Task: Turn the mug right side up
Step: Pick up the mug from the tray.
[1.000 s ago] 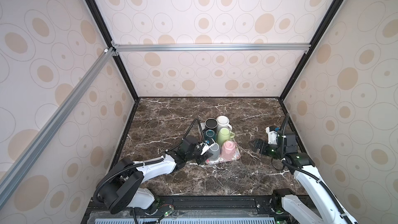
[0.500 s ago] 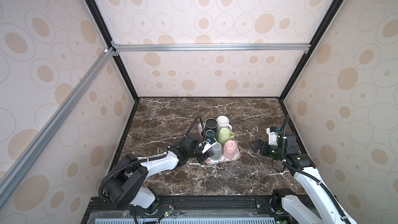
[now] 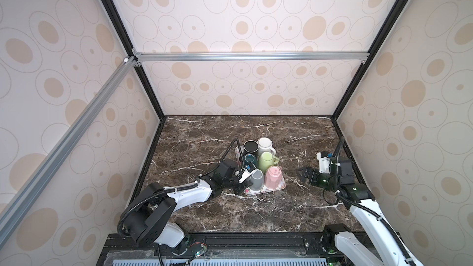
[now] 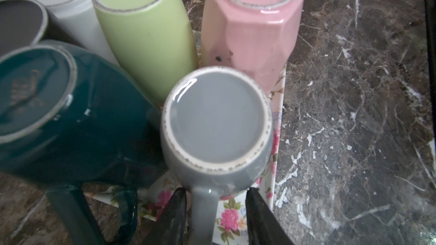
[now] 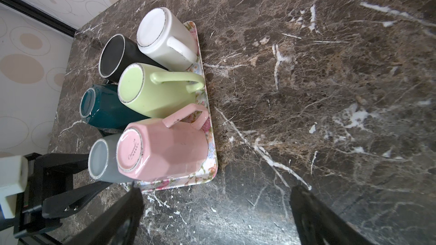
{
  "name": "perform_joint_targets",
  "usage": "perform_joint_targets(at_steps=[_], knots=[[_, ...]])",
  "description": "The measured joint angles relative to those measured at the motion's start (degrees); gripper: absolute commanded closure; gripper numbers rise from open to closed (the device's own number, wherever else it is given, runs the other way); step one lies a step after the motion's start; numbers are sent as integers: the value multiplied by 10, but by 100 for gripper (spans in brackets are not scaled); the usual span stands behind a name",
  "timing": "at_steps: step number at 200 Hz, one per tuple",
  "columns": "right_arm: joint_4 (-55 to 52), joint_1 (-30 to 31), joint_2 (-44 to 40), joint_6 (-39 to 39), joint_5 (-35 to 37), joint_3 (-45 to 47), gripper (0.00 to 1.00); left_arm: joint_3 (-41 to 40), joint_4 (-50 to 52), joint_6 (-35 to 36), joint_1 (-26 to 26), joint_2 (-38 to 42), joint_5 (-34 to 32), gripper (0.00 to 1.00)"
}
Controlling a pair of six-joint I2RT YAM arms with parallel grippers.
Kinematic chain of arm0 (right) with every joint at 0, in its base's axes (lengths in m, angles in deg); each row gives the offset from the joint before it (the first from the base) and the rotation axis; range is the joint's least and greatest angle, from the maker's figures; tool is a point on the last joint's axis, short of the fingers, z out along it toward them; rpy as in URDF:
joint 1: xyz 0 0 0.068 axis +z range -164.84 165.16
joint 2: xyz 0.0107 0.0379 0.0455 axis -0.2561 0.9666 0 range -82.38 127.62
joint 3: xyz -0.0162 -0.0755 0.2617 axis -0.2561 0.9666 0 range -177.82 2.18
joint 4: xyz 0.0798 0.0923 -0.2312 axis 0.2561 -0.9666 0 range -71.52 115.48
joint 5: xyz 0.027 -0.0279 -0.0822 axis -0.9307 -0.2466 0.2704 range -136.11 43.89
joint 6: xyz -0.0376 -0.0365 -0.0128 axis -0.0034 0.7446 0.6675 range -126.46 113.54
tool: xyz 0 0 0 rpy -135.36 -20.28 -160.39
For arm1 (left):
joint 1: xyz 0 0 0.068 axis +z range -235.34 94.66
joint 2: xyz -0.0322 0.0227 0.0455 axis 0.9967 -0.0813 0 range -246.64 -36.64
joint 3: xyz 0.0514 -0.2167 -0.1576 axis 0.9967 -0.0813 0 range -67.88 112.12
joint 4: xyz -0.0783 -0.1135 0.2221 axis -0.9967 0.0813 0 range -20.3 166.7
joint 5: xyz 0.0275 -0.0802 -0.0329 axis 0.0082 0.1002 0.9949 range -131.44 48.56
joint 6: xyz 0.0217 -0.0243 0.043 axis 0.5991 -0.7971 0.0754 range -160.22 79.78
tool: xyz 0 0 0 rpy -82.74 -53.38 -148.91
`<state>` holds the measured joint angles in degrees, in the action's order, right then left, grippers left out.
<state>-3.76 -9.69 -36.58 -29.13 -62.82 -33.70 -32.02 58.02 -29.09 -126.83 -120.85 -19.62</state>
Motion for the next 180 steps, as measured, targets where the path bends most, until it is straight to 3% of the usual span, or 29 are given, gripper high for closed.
perform_joint_targets(at_steps=[30,81,180], knots=[[0,0,0,0,0,0,0,0,8,-2,0,-6,4,60],[0,0,0,0,0,1,0,0,9,-10,0,-6,5,70],[-1,0,-7,-1,0,5,0,2,22,-22,0,-1,1,69]])
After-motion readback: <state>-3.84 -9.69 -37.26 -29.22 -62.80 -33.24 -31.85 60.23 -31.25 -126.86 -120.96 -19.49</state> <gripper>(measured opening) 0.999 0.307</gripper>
